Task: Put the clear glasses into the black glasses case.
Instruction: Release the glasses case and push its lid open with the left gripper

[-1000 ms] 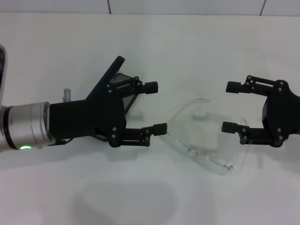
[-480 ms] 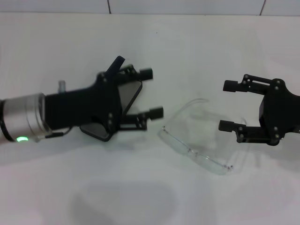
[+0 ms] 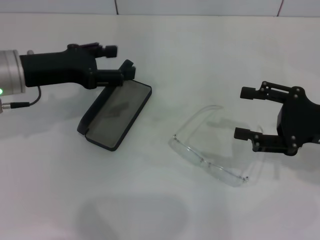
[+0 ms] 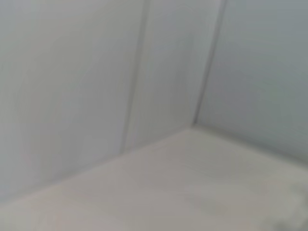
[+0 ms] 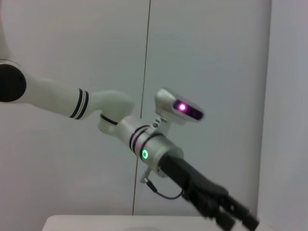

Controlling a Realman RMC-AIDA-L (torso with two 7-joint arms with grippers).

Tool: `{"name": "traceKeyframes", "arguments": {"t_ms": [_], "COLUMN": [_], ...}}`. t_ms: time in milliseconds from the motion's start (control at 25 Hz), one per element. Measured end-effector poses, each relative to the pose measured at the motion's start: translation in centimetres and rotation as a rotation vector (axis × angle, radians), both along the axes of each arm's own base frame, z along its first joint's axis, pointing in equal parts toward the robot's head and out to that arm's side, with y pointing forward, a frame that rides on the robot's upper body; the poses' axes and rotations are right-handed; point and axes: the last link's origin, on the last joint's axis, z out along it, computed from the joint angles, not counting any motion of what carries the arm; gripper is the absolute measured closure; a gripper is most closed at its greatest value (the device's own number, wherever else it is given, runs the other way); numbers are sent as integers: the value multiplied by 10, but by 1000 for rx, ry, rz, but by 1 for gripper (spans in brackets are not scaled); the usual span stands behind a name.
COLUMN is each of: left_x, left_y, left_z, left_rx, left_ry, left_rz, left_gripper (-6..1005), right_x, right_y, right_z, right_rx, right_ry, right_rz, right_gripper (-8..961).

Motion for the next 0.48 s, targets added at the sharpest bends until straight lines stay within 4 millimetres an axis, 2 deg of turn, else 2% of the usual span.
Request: {"name": "traceKeyframes", "arguments": {"t_ms": [160, 480], "left_x": [-5, -15], "left_y": [5, 11], "left_z": [-10, -24], "left_rx": [-12, 23], "left_ry": [138, 282], "left_rz": [91, 177], "left_gripper": [119, 119], "right_x": [0, -3], "right_y": [0, 3], "right_z": [0, -1], "right_rx": [1, 1], "right_ry": [0, -1], "right_rz": [-2, 4], "right_gripper": [198, 200]}}
